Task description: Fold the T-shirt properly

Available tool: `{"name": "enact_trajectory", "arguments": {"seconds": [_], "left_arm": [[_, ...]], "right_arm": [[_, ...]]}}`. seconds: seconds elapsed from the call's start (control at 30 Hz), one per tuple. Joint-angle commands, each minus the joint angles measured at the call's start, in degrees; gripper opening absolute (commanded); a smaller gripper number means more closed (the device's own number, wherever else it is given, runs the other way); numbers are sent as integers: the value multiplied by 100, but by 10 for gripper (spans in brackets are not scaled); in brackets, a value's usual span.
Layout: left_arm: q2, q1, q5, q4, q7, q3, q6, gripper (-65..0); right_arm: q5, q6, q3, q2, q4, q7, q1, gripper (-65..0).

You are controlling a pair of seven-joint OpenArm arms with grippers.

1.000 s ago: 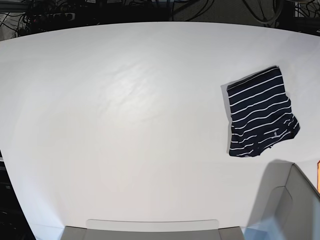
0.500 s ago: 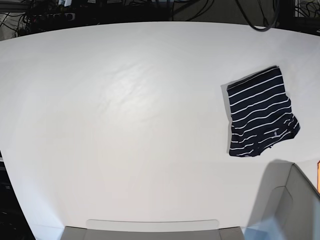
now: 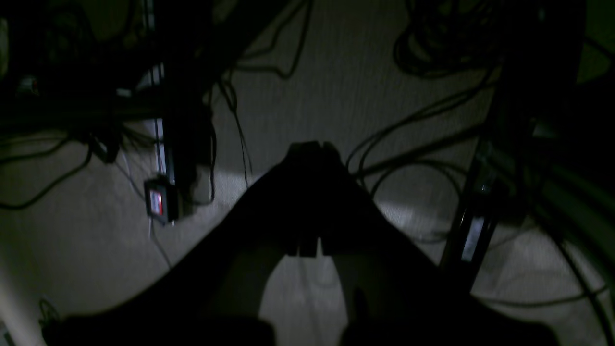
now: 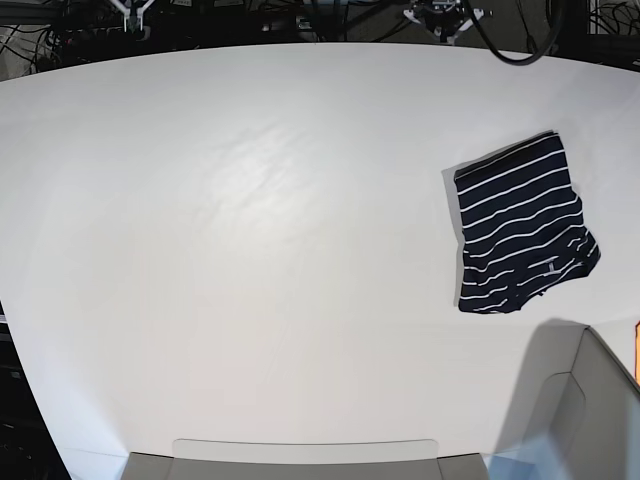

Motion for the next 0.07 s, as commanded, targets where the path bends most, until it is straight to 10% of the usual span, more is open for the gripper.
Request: {"name": "enact_trajectory", "arguments": {"seconds": [0.0,0.03], "left_arm": [[-2,68,-26,-21,4,-19,44,-650],[-2,59,-35,-21,4,-19,53,-650]], "right_arm": [[-119,-153,21,4,-34,33,-22,-650],[-207,-320,30,4,-122,24,22,-650]]}}
